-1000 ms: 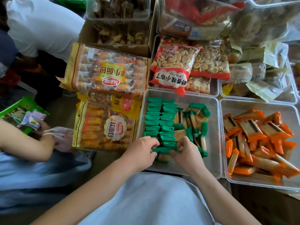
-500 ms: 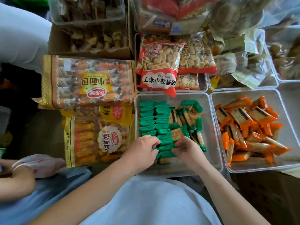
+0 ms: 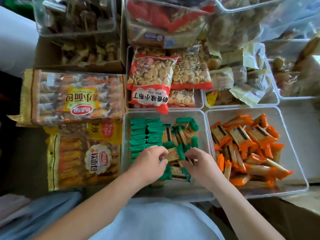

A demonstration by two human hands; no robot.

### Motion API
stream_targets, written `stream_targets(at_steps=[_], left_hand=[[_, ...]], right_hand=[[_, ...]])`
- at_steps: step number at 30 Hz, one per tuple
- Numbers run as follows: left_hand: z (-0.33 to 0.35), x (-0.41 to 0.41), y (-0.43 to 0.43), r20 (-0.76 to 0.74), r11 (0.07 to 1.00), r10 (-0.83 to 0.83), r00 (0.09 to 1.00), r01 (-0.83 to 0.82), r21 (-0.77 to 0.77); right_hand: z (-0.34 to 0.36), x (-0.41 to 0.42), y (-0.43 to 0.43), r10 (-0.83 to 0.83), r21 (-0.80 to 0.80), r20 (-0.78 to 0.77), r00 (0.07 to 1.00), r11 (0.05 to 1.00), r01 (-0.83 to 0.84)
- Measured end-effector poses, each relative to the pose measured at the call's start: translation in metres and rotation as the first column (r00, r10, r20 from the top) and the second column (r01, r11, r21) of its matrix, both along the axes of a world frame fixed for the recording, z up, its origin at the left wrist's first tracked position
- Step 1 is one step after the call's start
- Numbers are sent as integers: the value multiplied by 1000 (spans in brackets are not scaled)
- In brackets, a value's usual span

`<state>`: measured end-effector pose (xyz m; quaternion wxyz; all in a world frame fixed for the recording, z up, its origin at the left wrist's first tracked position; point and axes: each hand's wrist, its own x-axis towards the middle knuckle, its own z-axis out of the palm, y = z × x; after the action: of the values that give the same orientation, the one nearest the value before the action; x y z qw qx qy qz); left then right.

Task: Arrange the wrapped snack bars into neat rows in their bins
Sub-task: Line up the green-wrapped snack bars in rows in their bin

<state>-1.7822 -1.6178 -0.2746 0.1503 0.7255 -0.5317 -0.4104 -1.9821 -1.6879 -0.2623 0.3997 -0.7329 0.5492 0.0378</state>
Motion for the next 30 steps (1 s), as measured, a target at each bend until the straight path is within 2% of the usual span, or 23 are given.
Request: stream_targets(at_steps=[3, 5, 8, 10, 15, 20, 23, 26, 28, 30], left_hand=[[1, -7, -16, -7, 995, 96, 995, -95, 7], [2, -5, -23, -6, 985, 173, 985, -173, 18], [4, 0, -22, 22, 965, 259, 966, -260, 38], [5, 3, -18, 22, 952, 301, 953, -302, 45], [4, 2, -7, 16, 927, 373, 928, -373, 32], [2, 0, 3, 7, 935, 349, 937, -349, 61], [1, 1, 2, -3, 940, 331, 944, -329, 88], [-2, -3, -1, -16, 951, 295, 955, -292, 97], [-3, -5, -7, -21, 963, 252, 967, -249, 103], [-4, -6, -18, -17, 975, 192, 981, -189, 115]], right_hand=[[-8, 10, -29, 111, -59, 47, 993, 992, -108], [-21, 24, -54, 256, -96, 32, 966, 963, -252], [-43, 50, -84, 485, -115, -73, 872, 864, -490], [-55, 63, -95, 579, -87, -134, 804, 802, -591], [-69, 72, -100, 657, 6, -329, 678, 720, -694], [-62, 58, -84, 724, 65, -392, 568, 637, -768], [-57, 51, -72, 722, 74, -391, 570, 643, -763], [-45, 45, -64, 712, 173, -357, 605, 687, -706], [-34, 42, -65, 685, 205, -297, 665, 726, -656], [-25, 40, -73, 585, 165, -214, 782, 811, -562]])
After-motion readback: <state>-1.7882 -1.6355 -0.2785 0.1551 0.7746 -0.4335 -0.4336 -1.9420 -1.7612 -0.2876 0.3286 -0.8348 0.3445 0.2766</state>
